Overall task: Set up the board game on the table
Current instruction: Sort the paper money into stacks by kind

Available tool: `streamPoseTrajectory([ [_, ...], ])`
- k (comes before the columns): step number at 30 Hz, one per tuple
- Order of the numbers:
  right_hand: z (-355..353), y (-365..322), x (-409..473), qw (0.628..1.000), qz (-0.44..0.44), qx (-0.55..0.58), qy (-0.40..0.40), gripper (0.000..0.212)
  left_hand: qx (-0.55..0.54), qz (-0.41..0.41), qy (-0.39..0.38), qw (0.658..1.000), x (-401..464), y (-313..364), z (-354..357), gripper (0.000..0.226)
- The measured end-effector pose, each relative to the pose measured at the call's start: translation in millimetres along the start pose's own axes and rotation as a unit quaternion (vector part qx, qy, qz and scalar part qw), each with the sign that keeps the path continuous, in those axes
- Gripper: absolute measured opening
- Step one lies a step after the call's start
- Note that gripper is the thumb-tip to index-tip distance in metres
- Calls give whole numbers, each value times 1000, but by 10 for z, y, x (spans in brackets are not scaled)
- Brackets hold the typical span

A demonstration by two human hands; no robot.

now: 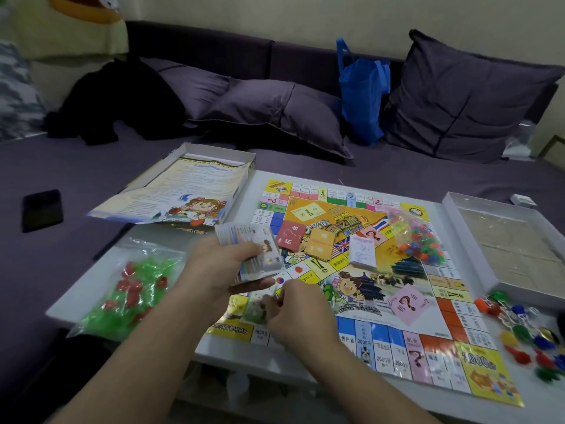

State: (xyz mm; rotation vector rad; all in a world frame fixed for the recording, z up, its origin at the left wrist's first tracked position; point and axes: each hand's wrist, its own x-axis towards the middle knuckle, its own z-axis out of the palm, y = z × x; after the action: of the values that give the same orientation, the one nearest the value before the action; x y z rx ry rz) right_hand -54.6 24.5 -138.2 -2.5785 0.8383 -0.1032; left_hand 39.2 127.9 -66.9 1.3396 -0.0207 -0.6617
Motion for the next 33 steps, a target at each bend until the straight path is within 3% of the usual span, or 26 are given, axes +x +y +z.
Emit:
streamPoseTrajectory([
  [3,-141,119,16,997,40,66,3,23,1,2,-19,1000,-5,-6,14,20],
  [5,-305,209,14,983,54,174,24,26,3,4,-35,999,-24,-13,36,20],
  [8,-645,301,-38,892,88,444,11,24,16,1,-62,998,-65,-45,91,22],
  [10,-804,324,-98,848,71,524,-22,22,36,-5,-93,995,-103,-89,150,24],
  [14,-906,334,-166,885,12,465,-9,9,56,-16,-159,985,-197,-174,287,34],
  [24,-1043,583,-116,877,38,475,59,6,22,-10,-165,986,-204,-239,446,33],
  [29,-1032,656,-137,891,24,454,14,6,38,-3,-154,987,-205,-276,531,38],
  [33,-1067,722,-160,884,33,465,31,7,16,-23,-164,986,-222,-289,601,27],
])
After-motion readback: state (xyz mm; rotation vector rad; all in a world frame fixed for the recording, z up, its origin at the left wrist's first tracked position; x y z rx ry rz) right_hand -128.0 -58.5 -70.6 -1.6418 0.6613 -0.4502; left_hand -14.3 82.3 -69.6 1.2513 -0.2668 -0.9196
